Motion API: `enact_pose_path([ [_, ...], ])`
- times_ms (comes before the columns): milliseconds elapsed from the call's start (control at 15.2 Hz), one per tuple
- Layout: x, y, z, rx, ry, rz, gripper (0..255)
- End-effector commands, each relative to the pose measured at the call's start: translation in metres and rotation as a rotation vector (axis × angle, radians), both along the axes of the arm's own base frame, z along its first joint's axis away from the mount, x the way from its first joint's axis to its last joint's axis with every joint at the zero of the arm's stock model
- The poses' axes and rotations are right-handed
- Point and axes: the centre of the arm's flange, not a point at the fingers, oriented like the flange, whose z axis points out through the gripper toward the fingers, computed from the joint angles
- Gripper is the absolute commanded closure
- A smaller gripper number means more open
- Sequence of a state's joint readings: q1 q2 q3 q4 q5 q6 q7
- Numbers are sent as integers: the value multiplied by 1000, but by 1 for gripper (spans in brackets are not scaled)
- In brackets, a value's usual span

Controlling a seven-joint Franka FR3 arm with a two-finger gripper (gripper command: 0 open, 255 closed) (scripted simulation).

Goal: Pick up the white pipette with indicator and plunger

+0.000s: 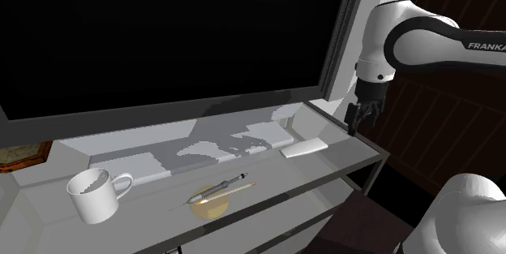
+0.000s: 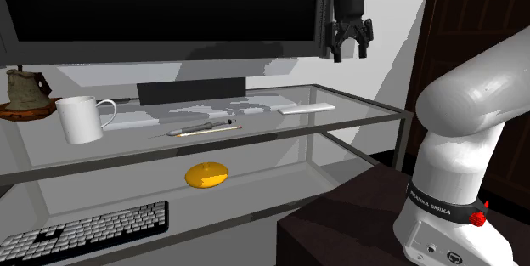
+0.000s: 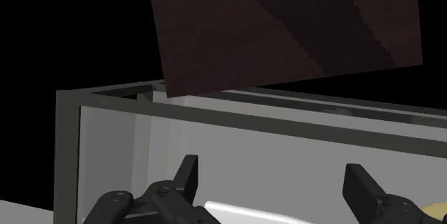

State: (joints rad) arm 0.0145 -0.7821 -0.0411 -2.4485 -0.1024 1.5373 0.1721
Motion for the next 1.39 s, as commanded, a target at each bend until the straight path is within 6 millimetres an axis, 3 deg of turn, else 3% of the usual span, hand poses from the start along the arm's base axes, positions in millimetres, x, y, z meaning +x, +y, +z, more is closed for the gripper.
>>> enact_pose_path([
  [0,0,0,0,0,0,0,0],
  [330,-13,63,-15,-22,-19,-192,0],
  [660,-13,126,-31,-44,-37,-383,0],
  [1320,22,247,-66,-87,-74,-766,0],
])
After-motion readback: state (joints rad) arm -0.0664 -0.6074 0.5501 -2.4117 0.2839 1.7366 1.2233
